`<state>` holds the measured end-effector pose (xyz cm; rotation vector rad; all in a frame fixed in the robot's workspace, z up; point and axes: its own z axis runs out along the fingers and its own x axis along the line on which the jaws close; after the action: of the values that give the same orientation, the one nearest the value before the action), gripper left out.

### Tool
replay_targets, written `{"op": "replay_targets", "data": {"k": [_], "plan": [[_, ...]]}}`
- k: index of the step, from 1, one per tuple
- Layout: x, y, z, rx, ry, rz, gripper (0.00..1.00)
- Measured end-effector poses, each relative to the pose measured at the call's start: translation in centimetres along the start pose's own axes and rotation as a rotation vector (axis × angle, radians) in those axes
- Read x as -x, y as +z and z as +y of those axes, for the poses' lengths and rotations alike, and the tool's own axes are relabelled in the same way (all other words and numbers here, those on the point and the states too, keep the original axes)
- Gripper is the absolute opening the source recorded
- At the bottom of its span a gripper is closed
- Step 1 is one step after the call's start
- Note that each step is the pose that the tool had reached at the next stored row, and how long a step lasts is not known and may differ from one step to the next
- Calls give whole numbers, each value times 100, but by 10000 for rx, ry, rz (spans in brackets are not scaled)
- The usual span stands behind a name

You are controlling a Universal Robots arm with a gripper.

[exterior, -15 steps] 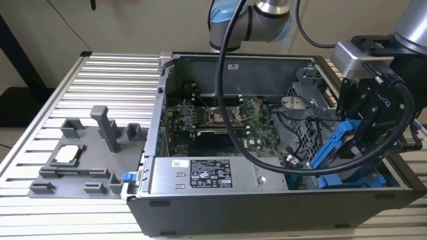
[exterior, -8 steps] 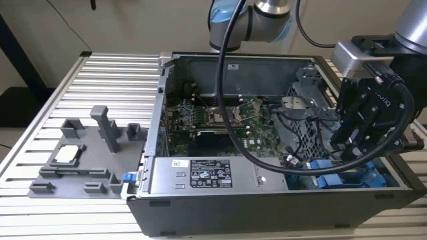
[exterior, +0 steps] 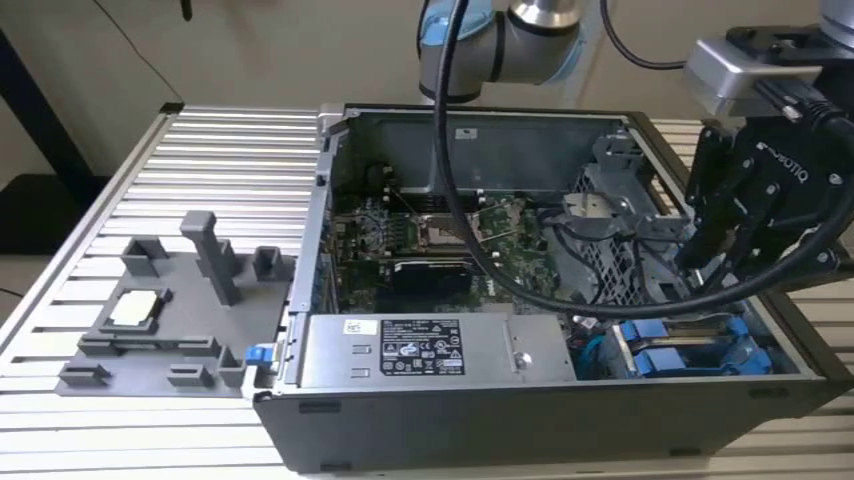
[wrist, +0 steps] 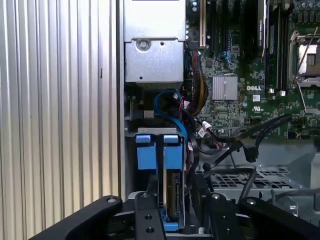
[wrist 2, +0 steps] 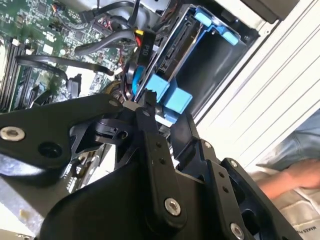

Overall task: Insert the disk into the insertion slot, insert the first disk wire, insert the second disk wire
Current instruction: 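Insert the disk into the insertion slot, then insert the first disk wire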

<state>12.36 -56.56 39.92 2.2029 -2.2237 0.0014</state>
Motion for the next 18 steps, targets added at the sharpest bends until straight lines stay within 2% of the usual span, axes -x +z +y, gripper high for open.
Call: {"op": "replay_targets", "data": {"k": [2,3,4,5,7,9,10,14,18], "plan": [[-1,-1,5,-334,3,-101,40],[0,-1,9,-512,3,-177,40],[0,-2,12,-668,4,-272,40],[0,-2,13,-785,5,-403,40],[0,-1,13,-907,-6,-700,40],[0,-2,12,-960,-47,-1023,40],[0,-1,13,-979,-69,-1123,40],[2,1,3,-981,-91,-1135,40],[2,12,-61,-981,-98,-1139,40]]}}
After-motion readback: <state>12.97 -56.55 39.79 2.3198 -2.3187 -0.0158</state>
